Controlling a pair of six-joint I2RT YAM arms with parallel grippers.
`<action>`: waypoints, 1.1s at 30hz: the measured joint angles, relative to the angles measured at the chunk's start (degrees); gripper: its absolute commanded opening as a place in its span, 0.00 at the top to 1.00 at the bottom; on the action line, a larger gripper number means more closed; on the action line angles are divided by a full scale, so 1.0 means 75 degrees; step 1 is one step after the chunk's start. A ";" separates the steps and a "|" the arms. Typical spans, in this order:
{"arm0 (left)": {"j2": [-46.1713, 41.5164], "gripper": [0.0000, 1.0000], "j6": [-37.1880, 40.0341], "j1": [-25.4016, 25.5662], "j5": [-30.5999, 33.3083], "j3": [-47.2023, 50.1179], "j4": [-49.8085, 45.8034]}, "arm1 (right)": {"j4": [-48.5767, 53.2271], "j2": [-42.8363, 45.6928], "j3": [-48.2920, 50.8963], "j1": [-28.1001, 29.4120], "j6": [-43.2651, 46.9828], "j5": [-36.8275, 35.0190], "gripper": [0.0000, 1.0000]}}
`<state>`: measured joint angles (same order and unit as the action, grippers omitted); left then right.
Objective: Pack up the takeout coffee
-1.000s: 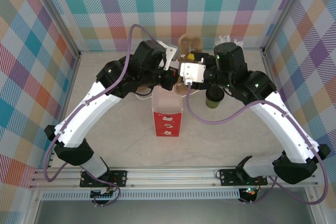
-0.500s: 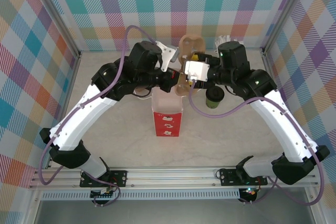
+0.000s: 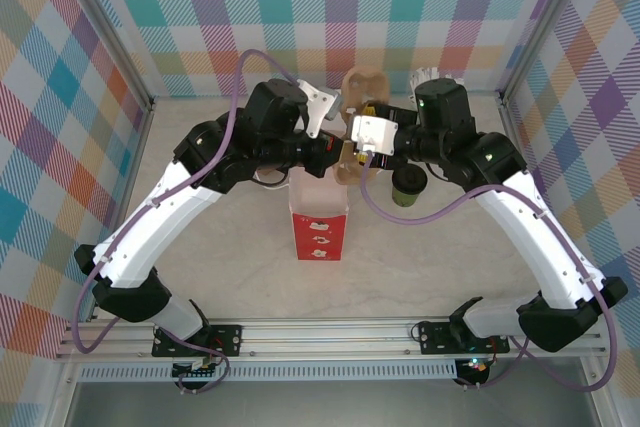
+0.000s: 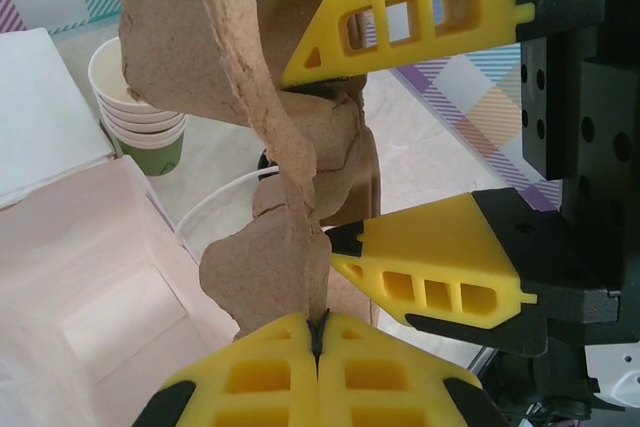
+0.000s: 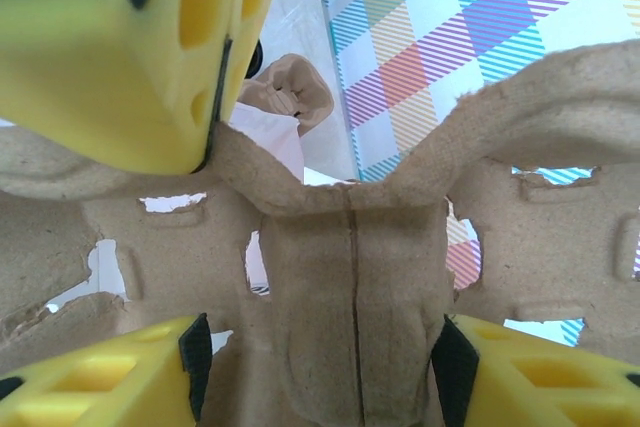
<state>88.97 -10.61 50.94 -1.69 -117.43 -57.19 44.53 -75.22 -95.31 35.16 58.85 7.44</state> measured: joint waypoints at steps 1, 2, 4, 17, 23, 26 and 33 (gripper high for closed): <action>0.0000 1.00 0.0000 0.0000 0.0000 0.0000 0.0000 | -0.0012 -0.0012 0.0000 0.0000 -0.0015 0.0015 0.46; 0.0000 1.00 0.0000 0.0000 -0.0006 0.0003 -0.0003 | -0.0032 -0.0029 0.0000 -0.0006 -0.0017 0.0020 0.48; 0.0000 1.00 0.0003 0.0000 -0.0026 0.0017 0.0003 | -0.0073 -0.0052 0.0000 -0.0015 -0.0055 0.0023 0.50; -0.0003 0.99 0.0026 0.0000 0.0070 0.0248 0.0058 | 0.0076 -0.0219 -0.0152 -0.0035 -0.0192 -0.0009 0.59; -0.0195 0.73 0.0111 0.0000 0.0251 0.0504 0.0108 | 0.0248 -0.0370 -0.0254 -0.0023 -0.0280 0.0026 0.60; -0.0431 0.61 0.0128 0.0000 0.0399 0.0609 0.0122 | 0.0367 -0.0420 -0.0379 -0.0020 -0.0376 0.0026 0.60; -0.1568 0.49 -0.0189 0.0000 0.1204 0.1486 0.0245 | 0.0734 -0.0729 -0.1116 -0.0020 -0.0807 0.0143 0.60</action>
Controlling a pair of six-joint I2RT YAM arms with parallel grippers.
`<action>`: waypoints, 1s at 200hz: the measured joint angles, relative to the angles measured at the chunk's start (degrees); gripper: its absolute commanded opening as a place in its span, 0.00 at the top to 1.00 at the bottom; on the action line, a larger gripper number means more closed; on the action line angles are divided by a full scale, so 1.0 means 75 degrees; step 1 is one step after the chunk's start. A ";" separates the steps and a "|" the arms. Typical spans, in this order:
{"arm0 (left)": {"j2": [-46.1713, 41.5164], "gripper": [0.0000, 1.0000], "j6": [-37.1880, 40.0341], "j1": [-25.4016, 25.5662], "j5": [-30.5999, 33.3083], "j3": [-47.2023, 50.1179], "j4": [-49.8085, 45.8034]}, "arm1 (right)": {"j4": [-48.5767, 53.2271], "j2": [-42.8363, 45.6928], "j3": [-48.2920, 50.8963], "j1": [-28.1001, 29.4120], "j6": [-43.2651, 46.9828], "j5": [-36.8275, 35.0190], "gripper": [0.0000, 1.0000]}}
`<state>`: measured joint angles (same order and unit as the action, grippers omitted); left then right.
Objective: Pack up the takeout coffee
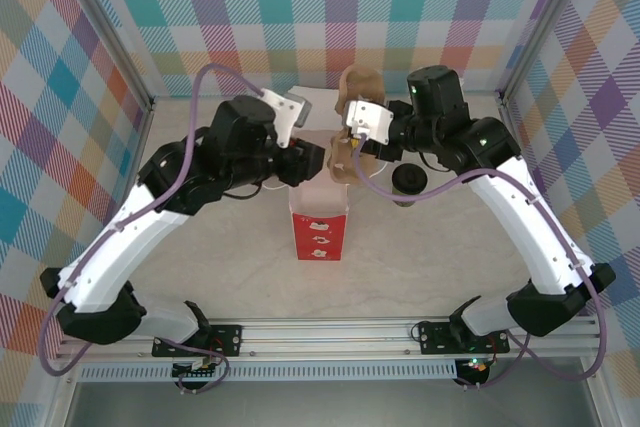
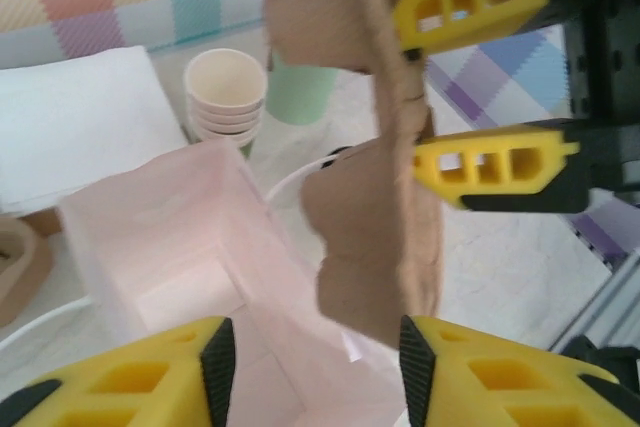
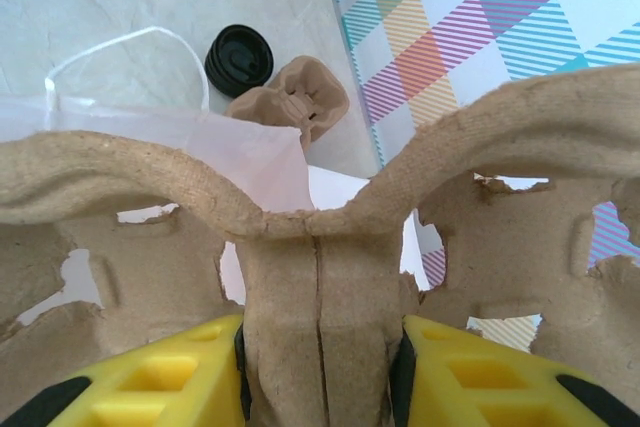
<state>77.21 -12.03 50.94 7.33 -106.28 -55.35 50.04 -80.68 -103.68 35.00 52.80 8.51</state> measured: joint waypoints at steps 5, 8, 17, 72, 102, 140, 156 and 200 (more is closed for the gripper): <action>-0.0160 0.48 -0.0102 0.0000 0.0137 0.0172 0.0000 | 0.0032 -0.0029 -0.0064 0.0000 -0.0087 0.0055 0.60; -0.0221 0.47 -0.0149 0.0000 0.0210 0.0242 0.0003 | 0.0061 -0.0044 -0.0090 0.0000 -0.0146 0.0087 0.60; -0.0533 0.46 -0.0358 0.0000 0.0443 0.0603 -0.0009 | 0.0102 -0.0082 -0.0146 0.0000 -0.0306 0.0198 0.60; -0.2372 0.41 -0.2241 0.0000 0.1096 0.3177 0.0009 | 0.0198 -0.0274 -0.0134 0.0000 -0.1658 0.1393 0.61; -0.2981 0.39 -0.3042 -0.0003 0.0886 0.4103 0.0274 | 0.0117 -0.0411 -0.0023 0.0000 -0.2556 0.2366 0.63; -0.2719 0.36 -0.3564 -0.0003 0.0565 0.4619 0.1011 | -0.0079 -0.0717 0.0280 0.0000 -0.3413 0.3418 0.62; -0.2468 0.36 -0.3684 -0.0003 0.0539 0.4750 0.1209 | -0.0093 -0.0784 0.0504 0.0000 -0.3590 0.3724 0.62; -0.2334 0.38 -0.3687 -0.0029 0.0571 0.4951 0.1501 | 0.0128 -0.1043 0.0627 0.0000 -0.3736 0.4179 0.62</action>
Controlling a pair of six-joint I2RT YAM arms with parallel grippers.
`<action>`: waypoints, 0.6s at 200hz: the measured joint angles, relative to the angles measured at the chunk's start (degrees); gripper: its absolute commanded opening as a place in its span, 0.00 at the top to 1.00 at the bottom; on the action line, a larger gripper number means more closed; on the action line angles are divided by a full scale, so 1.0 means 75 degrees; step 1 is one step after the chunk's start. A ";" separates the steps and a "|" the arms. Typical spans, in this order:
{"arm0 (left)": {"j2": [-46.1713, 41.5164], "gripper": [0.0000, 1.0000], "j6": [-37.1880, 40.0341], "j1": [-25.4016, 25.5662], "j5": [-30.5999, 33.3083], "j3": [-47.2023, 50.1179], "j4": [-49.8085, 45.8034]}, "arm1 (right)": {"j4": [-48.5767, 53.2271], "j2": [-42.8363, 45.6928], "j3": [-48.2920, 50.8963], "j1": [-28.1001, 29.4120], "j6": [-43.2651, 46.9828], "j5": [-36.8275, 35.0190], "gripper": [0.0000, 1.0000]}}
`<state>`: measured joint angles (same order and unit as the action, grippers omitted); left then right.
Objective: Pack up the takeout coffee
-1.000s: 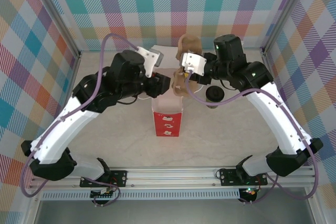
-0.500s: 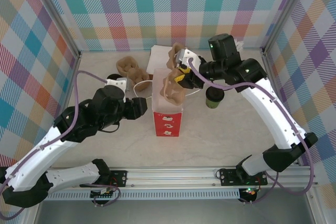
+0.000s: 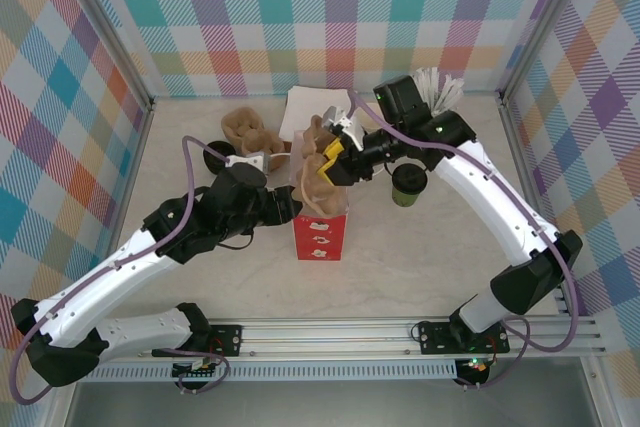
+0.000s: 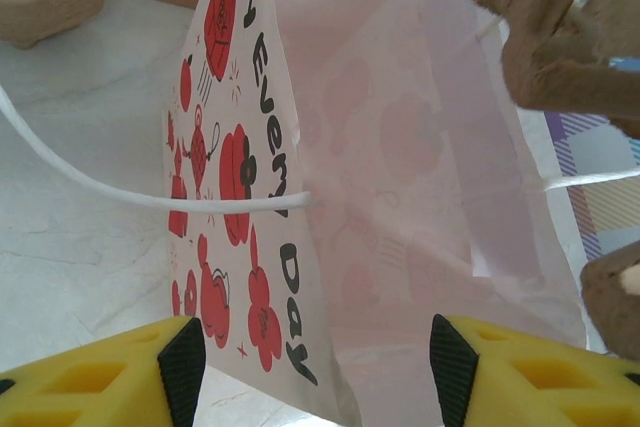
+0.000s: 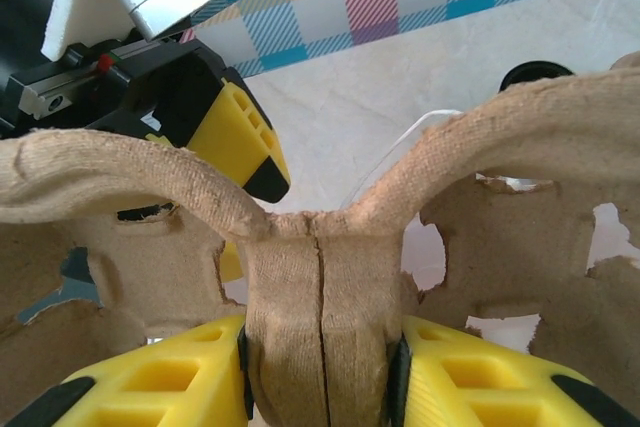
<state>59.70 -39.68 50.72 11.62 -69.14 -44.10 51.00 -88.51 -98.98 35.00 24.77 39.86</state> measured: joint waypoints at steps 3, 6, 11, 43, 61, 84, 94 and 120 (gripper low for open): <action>-0.0006 0.38 -0.0003 -0.0003 0.0000 0.0023 0.0038 | 0.0017 -0.0026 0.0000 -0.0003 -0.0012 0.0023 0.62; -0.0012 0.38 0.0000 -0.0003 0.0000 0.0058 0.0082 | 0.0026 -0.0044 0.0000 -0.0009 -0.0020 0.0044 0.62; -0.0026 0.38 0.0000 -0.0003 -0.0003 0.0125 0.0137 | 0.0041 -0.0085 0.0000 -0.0009 -0.0038 0.0070 0.62; -0.0076 0.39 -0.0029 -0.0003 -0.0020 0.0638 0.0393 | 0.0085 -0.0399 0.0000 -0.0023 -0.0204 0.0242 0.62; -0.0076 0.39 -0.0055 -0.0003 -0.0017 0.0819 0.0402 | 0.0160 -0.0562 -0.0003 -0.0067 -0.0259 0.0236 0.62; -0.0085 0.39 -0.0085 -0.0003 0.0000 0.0831 0.0481 | 0.0353 -0.0764 -0.0131 -0.0146 -0.0274 0.0122 0.61; -0.0085 0.39 -0.0085 -0.0003 0.0003 0.0831 0.0490 | 0.0425 -0.0816 -0.0198 -0.0207 -0.0271 0.0020 0.62; -0.0085 0.39 -0.0085 -0.0023 0.0000 0.0845 0.0504 | 0.0600 -0.0901 -0.0396 -0.0280 -0.0233 -0.0388 0.61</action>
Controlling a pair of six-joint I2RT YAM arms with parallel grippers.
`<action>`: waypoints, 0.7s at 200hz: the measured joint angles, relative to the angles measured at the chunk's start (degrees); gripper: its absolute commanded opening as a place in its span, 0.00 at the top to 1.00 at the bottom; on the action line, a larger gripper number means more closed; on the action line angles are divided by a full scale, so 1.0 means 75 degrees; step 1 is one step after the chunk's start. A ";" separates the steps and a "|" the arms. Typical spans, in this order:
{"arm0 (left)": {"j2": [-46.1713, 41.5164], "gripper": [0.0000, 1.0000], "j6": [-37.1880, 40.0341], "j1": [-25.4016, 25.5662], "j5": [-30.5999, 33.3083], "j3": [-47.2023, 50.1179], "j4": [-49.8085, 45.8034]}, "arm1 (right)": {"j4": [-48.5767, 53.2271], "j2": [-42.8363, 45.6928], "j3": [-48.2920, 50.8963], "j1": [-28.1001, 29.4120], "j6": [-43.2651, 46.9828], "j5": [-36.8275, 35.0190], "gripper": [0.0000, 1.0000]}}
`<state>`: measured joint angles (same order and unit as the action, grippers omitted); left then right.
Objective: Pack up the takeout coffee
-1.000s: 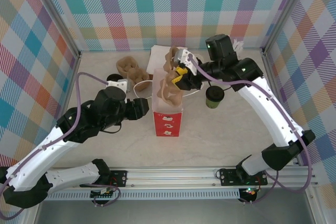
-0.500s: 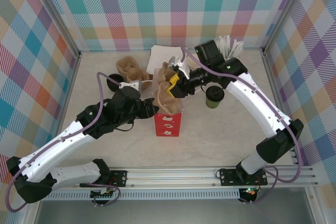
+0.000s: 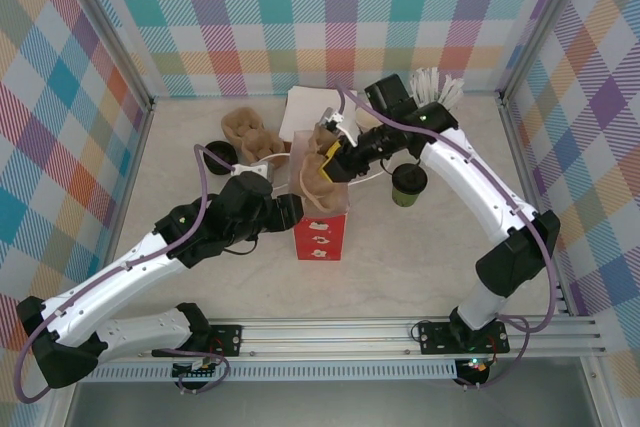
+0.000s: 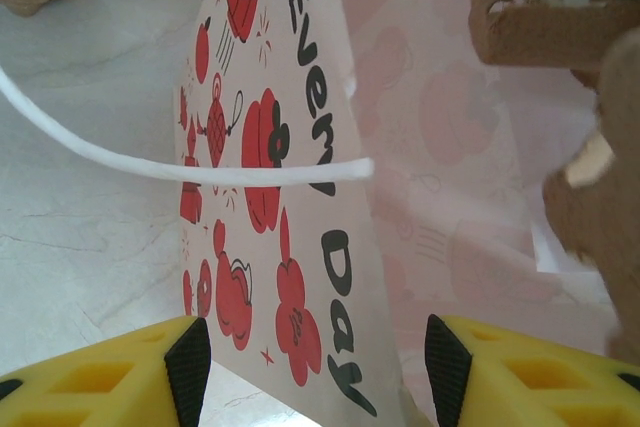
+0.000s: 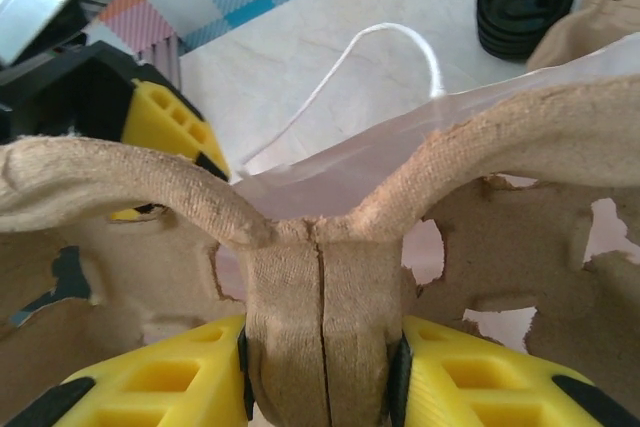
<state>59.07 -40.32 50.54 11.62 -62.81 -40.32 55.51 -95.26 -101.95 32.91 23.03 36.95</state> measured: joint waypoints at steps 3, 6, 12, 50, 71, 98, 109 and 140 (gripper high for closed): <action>0.0000 0.39 0.0000 0.0000 0.0000 0.0000 0.0003 | 0.0017 -0.0015 -0.0023 -0.0009 0.0015 -0.0052 0.61; 0.0000 0.39 0.0000 0.0000 -0.0003 0.0000 0.0003 | 0.0038 -0.0026 -0.0050 -0.0015 0.0017 -0.0082 0.61; 0.0000 0.39 0.0000 0.0000 0.0000 0.0000 0.0000 | 0.0079 -0.0058 -0.0114 -0.0015 0.0020 -0.0178 0.61; -0.0012 0.40 0.0000 0.0000 -0.0006 0.0020 0.0003 | 0.0227 -0.0172 -0.0227 -0.0012 0.0047 -0.0740 0.61; -0.0050 0.40 0.0000 0.0000 -0.0020 0.0052 0.0003 | 0.0297 -0.0239 -0.0239 -0.0012 0.0070 -0.1005 0.61; -0.0055 0.40 0.0000 -0.0006 -0.0029 0.0055 0.0003 | 0.0350 -0.0268 -0.0239 0.0020 0.0195 -0.1367 0.62; -0.0055 0.40 0.0000 -0.0006 -0.0035 0.0055 0.0006 | 0.0361 -0.0268 -0.0239 0.0026 0.0248 -0.1504 0.61; -0.0052 0.40 0.0000 -0.0006 -0.0090 0.0055 0.0009 | 0.0379 -0.0268 -0.0239 0.0085 0.0329 -0.1839 0.61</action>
<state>58.67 -40.32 50.50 10.94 -62.39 -40.25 58.35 -97.27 -103.74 33.54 25.50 23.16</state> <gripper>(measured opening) 0.603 0.386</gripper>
